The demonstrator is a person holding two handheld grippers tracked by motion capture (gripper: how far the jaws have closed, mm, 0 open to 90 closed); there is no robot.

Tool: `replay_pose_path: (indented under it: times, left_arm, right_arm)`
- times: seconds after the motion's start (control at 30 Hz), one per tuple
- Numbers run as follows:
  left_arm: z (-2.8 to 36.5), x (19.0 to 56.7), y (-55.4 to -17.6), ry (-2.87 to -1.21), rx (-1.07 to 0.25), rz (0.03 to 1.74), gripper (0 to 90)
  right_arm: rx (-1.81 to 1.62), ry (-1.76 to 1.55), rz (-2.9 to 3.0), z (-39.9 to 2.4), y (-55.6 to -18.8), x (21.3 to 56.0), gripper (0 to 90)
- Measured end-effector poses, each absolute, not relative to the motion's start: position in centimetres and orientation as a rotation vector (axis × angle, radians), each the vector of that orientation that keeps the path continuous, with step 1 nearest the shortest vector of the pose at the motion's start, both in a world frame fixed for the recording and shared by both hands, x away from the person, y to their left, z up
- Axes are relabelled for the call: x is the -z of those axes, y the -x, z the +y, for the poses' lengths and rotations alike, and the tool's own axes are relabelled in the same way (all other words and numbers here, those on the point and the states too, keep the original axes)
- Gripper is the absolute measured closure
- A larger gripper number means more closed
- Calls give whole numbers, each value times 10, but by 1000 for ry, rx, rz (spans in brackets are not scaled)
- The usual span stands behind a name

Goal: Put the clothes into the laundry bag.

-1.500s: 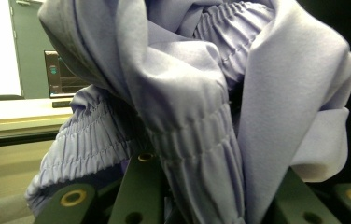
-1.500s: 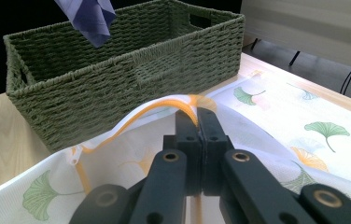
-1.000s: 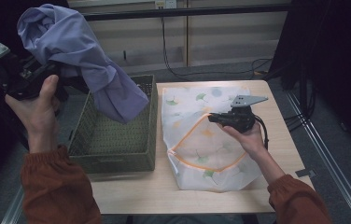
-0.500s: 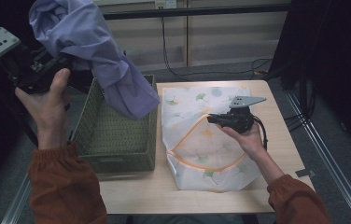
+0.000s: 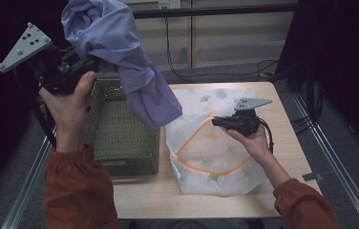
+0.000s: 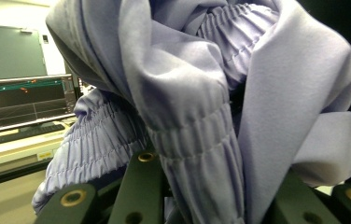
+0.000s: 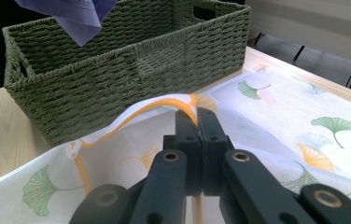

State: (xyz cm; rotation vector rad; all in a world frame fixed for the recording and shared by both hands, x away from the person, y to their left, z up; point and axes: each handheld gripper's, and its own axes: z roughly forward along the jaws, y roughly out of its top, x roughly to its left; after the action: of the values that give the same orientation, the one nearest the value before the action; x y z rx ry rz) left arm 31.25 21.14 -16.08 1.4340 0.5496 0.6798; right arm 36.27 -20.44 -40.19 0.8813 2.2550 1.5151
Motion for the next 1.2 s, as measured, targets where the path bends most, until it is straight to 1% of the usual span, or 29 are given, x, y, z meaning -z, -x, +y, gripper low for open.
replay_pose_path:
  times: [0.3, 0.37, 0.47, 0.57, 0.73, 0.83, 1.2]
  left_arm:
    - [196, 159, -305, -1444, -654, 500, 746]
    - [197, 161, -305, -1438, -618, 482, 746]
    - [195, 164, -301, -1442, -612, 473, 746]
    - [191, 168, -299, -1438, -570, 449, 746]
    - [186, 172, -295, -1462, -571, 441, 746]
    - [182, 176, -294, -1452, -542, 440, 746]
    - [162, 187, -292, -1497, -504, 406, 746]
  right_arm:
    - [-1517, -879, 2253, -205, -363, 402, 896]
    - [-1518, -878, 2252, -205, -363, 402, 896]
    - [-1524, -881, 2249, -205, -363, 401, 896]
    - [-1520, -881, 2252, -206, -363, 402, 896]
    - [-1523, -880, 2250, -205, -363, 401, 896]
    - [-1526, -880, 2255, -204, -362, 401, 897]
    - [-1529, -878, 2256, -203, -363, 401, 896]
